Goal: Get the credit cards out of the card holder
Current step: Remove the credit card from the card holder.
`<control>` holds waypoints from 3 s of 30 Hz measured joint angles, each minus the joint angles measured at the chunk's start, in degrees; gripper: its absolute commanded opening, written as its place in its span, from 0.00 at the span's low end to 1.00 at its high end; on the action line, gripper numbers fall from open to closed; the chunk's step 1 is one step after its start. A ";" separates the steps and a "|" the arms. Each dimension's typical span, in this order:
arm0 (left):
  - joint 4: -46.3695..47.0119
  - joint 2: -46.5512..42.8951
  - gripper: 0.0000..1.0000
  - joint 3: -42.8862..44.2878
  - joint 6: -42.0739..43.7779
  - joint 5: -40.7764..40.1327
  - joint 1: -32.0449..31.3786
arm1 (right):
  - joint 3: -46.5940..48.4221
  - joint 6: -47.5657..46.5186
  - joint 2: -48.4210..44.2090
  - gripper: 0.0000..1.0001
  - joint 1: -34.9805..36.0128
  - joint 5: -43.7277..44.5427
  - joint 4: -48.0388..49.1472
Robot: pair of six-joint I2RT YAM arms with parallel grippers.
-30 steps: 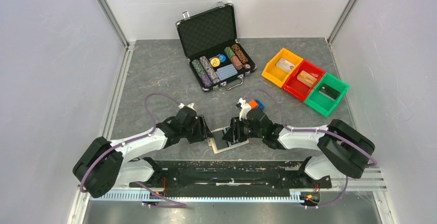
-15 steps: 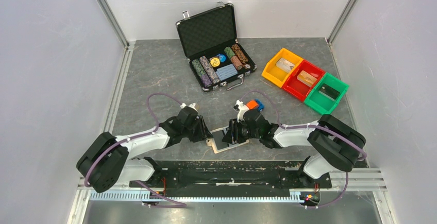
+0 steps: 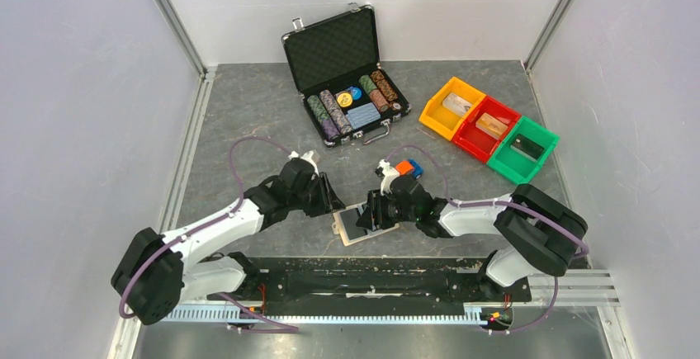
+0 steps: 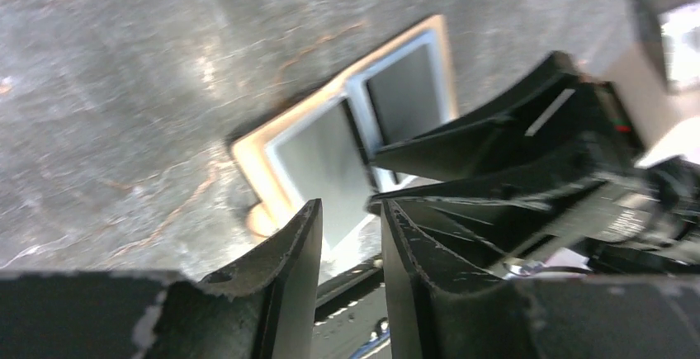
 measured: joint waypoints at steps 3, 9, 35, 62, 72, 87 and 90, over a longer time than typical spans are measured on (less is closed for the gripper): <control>1.38 -0.59 0.32 1.73 -0.04 1.57 0.00 | -0.20 0.24 -0.22 0.42 0.00 0.00 0.09; 4.07 1.88 0.19 1.11 -0.11 2.69 0.00 | -0.24 0.46 -0.22 0.41 -0.02 -0.09 0.26; 17.14 10.80 0.12 -7.65 -0.24 5.18 0.11 | -1.01 0.87 -0.92 0.42 -1.14 -0.04 0.72; 16.85 10.54 0.04 -7.67 -0.24 4.83 0.11 | -0.31 1.73 0.66 0.28 -1.49 -2.08 -0.59; 17.75 10.54 0.03 -8.15 -0.26 4.98 0.11 | -2.12 2.71 0.96 0.00 -2.14 -2.73 1.99; 18.03 10.69 0.03 -8.22 -0.24 5.01 0.11 | -5.27 3.87 -1.42 0.00 -3.80 -4.33 5.70; 18.03 10.71 0.03 -8.22 -0.24 4.98 0.11 | -5.81 3.89 -1.92 0.00 -4.17 -4.46 5.73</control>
